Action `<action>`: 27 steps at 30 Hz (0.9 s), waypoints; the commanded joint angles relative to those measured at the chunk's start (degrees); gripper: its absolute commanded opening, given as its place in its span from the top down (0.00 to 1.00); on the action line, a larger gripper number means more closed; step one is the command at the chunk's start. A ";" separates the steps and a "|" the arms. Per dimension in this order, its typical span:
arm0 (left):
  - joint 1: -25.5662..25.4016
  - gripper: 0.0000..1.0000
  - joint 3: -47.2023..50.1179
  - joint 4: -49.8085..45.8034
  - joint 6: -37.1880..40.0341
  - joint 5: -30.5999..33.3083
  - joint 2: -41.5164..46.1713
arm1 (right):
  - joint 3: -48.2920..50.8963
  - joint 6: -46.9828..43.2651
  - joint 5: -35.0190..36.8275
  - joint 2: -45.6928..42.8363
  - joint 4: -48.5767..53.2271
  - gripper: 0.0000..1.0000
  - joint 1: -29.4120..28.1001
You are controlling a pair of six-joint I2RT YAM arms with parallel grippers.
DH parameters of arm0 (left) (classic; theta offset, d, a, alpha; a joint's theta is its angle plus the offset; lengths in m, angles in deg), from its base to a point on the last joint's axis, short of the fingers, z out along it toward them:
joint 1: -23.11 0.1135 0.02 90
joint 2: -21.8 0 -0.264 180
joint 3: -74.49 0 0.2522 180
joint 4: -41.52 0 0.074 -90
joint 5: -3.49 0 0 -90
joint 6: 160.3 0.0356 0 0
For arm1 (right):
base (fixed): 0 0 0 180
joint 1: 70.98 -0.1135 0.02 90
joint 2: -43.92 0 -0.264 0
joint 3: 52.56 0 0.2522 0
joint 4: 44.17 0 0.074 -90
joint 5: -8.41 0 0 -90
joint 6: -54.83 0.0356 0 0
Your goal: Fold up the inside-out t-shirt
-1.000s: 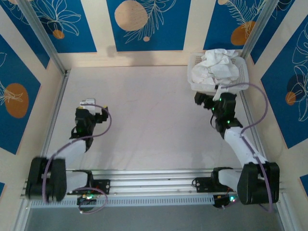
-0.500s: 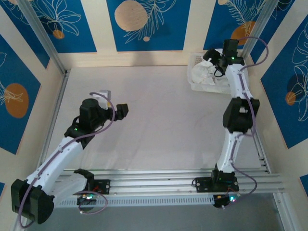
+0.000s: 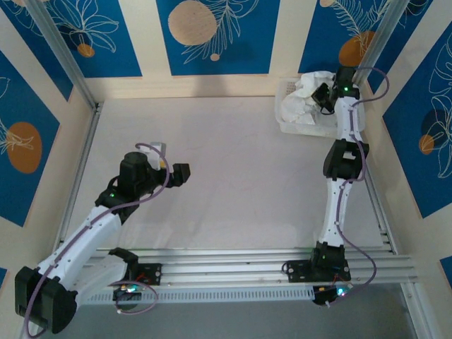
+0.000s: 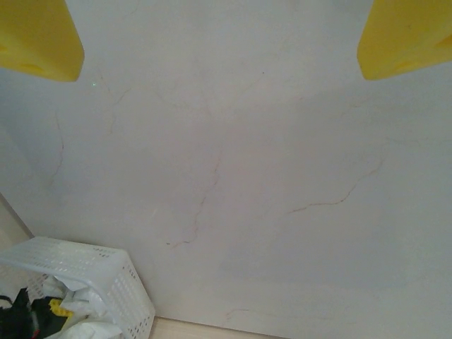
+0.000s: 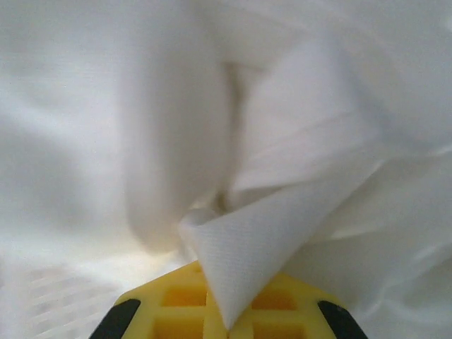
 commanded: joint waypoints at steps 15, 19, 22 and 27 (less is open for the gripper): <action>-0.63 0.01 -16.69 -6.22 -1.93 -4.18 -5.66 | -0.24 -6.50 -15.87 -44.55 -7.96 1.00 -23.00; -0.62 0.01 -17.29 -8.71 -1.07 -4.07 -5.79 | 3.79 -5.90 -6.07 -45.89 -3.42 1.00 -26.28; -0.65 0.01 -16.21 -9.40 -1.82 -3.65 -4.84 | 14.68 -2.09 -8.35 -45.76 -3.03 1.00 -26.45; -0.62 0.01 -13.65 -13.12 -3.65 2.56 -2.76 | 32.87 -2.16 -4.70 -42.24 -3.42 0.66 -27.67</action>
